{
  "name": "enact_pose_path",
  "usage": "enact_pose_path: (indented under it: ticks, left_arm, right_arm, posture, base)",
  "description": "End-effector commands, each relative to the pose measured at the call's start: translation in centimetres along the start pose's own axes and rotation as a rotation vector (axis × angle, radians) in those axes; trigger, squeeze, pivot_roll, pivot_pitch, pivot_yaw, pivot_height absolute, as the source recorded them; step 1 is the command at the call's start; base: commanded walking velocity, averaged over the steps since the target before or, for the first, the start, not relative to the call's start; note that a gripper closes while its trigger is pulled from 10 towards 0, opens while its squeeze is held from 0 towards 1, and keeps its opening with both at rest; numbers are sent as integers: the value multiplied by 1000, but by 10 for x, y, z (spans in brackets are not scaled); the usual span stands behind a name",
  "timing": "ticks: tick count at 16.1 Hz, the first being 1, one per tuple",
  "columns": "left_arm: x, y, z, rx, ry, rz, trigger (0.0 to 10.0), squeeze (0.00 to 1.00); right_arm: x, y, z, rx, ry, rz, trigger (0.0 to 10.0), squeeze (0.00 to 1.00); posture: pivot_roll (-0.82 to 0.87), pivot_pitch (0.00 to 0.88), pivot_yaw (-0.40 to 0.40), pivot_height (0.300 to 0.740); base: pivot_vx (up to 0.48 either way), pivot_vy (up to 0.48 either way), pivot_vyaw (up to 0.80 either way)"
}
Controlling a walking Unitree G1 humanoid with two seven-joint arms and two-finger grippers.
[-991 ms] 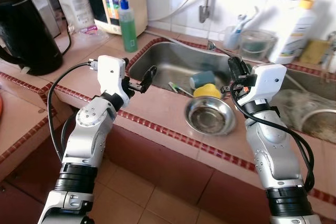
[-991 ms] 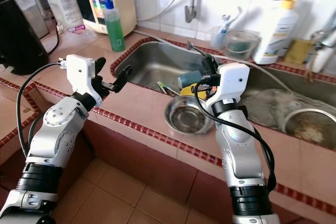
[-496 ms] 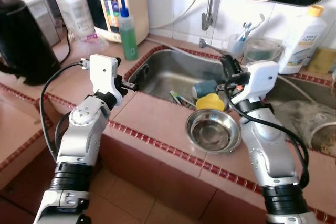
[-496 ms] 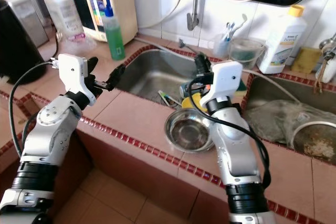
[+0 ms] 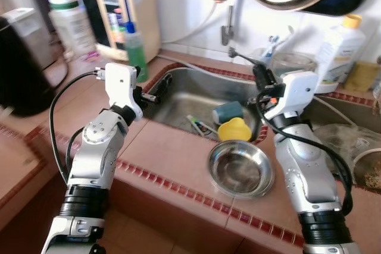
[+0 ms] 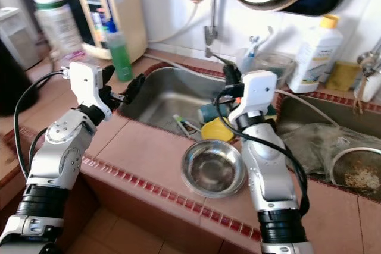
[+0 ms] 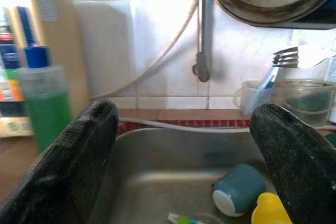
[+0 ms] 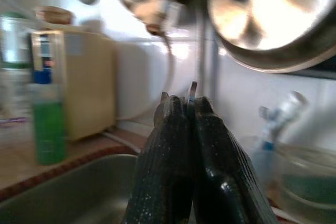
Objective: Kitchen organization
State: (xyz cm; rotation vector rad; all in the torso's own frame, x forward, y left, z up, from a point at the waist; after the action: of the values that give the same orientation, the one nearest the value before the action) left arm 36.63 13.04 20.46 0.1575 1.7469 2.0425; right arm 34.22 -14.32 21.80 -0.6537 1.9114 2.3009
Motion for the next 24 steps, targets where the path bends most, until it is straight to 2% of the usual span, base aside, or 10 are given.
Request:
enact_pose_path:
  ticks: [1,2,4,5,7,11,14,16,18,24]
  left_arm:
    - [-3,2,-7,9,-32,1,10000,0]
    - [-3,0,-11,16,-53,28,10000,0]
    - [-3,-1,-17,-31,-62,49,10000,0]
    - [-2,-3,-24,-10,-113,78,10000,0]
    - [1,-2,-32,-8,-158,89,10000,0]
    - [17,3,-66,-47,-336,104,10000,0]
    - [24,4,-78,-55,-375,112,10000,0]
    - [27,7,-85,-106,-386,77,10000,0]
    - [28,7,-91,-42,-384,97,10000,0]
    - [43,10,-121,-14,-446,114,10000,0]
  right_arm:
    - [-2,5,-6,8,-27,0,10000,0]
    - [-5,-4,-16,-5,-92,97,10000,0]
    - [-8,-8,-28,-18,-107,143,10000,0]
    - [-12,-12,-40,-67,-140,199,10000,0]
    - [-15,-10,-50,-109,-156,223,10000,0]
    - [-26,-10,-65,-140,-168,284,10000,0]
    - [-30,-16,-66,-153,-135,338,10000,0]
    - [-31,-28,-70,-159,-139,406,10000,0]
    - [-31,-40,-69,-150,-125,466,10000,0]
    - [-34,-59,-44,-182,54,577,10000,0]
  posture:
    - [-175,0,37,740]
    - [-175,5,43,740]
    - [-174,16,44,740]
    - [-178,32,52,740]
    - [-176,57,59,740]
    - [-160,114,66,740]
    - [-149,143,68,740]
    - [-143,149,66,740]
    - [-129,155,59,740]
    - [-111,143,46,740]
  base:
    - [281,0,0]
    - [0,0,0]
    - [0,0,0]
    - [0,0,0]
    - [0,0,0]
    - [0,0,0]
    - [0,0,0]
    - [0,0,0]
    - [0,0,0]
    - [0,0,0]
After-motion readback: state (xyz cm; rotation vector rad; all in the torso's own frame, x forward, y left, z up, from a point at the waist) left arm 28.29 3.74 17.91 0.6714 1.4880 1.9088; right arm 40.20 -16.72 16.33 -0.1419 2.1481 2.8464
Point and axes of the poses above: a point about 5 cm out from each wrist's last joint towards the gripper, its own x axis pointing back from the gripper into the wrist, its own y axis along the axis of the wrist's last joint, z = x × y, the point moved 2 cm from there along -x, pointing out of the wrist towards the gripper, and after that the axes turned 11 degrees about -x, right-handed, at the moved point
